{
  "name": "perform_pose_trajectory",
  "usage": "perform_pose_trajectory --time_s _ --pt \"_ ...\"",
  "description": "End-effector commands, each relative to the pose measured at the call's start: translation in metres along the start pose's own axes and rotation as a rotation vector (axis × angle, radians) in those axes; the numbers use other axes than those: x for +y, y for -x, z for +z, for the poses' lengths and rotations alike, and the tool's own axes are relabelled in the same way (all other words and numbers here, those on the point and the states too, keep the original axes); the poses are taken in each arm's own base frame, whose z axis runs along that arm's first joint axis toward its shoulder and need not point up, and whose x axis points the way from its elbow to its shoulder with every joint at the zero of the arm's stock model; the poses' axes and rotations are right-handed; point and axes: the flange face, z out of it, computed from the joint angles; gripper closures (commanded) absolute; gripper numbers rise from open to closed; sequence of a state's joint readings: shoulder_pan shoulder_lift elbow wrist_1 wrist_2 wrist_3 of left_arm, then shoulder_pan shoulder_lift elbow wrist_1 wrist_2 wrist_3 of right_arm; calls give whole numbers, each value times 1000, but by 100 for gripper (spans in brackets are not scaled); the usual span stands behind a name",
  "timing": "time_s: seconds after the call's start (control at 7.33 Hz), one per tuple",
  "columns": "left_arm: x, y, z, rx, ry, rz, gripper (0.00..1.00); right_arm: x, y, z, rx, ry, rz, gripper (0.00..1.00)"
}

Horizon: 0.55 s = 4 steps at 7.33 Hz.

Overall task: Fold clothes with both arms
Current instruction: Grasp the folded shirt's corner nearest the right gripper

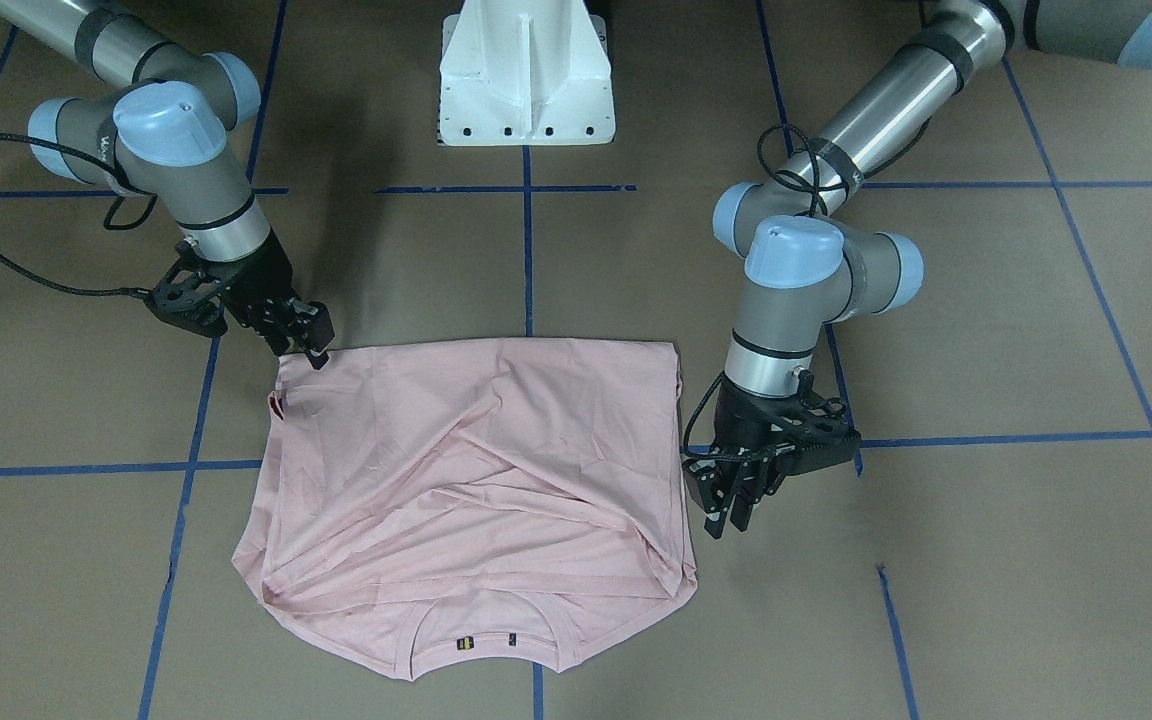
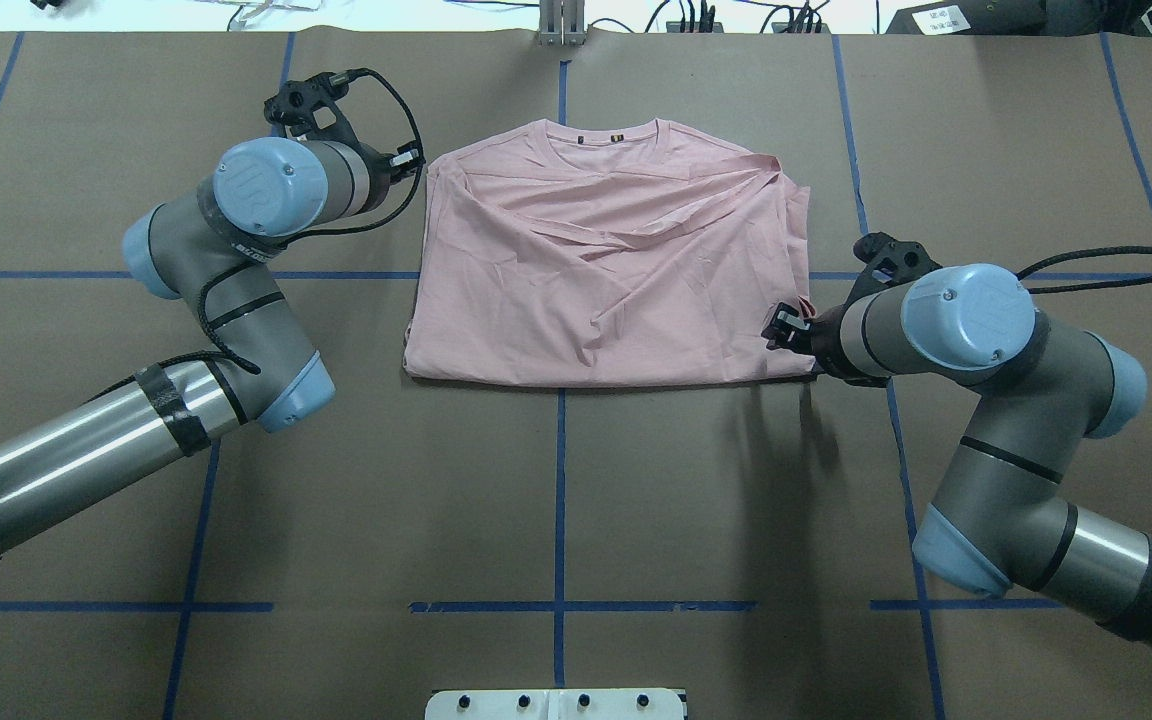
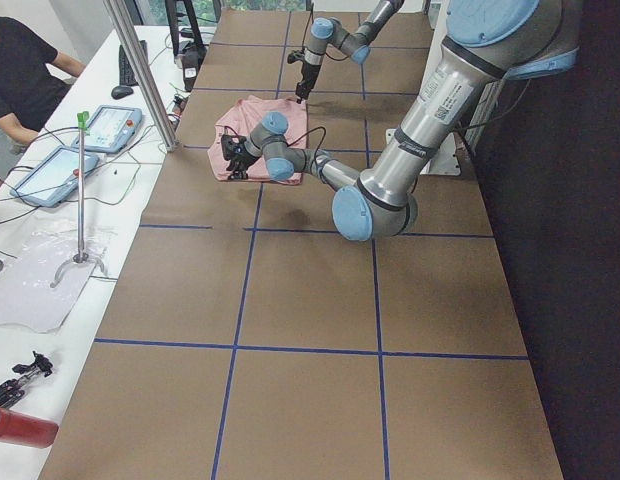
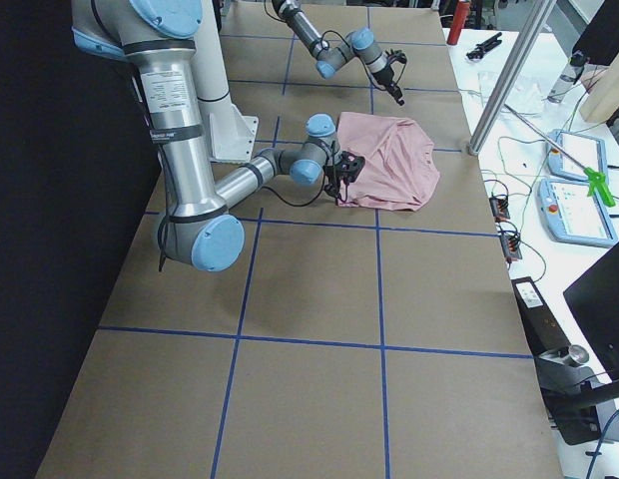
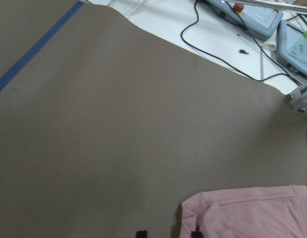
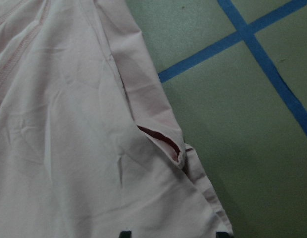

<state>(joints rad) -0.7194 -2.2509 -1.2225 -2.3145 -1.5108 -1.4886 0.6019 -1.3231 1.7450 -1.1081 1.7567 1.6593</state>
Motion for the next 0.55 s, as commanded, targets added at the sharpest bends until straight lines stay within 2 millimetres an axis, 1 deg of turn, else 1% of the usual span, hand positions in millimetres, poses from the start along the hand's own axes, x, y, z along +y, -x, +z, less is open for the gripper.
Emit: perform_pose_trajectory --time_s 0.0,0.14,0.41 --pt "0 1 0 0 0 1 58 1 -4 8 17 2 0 37" --pt "0 1 0 0 0 1 58 0 -6 9 21 1 2 37" --pt "0 1 0 0 0 -1 58 -3 -19 12 42 -2 4 38"
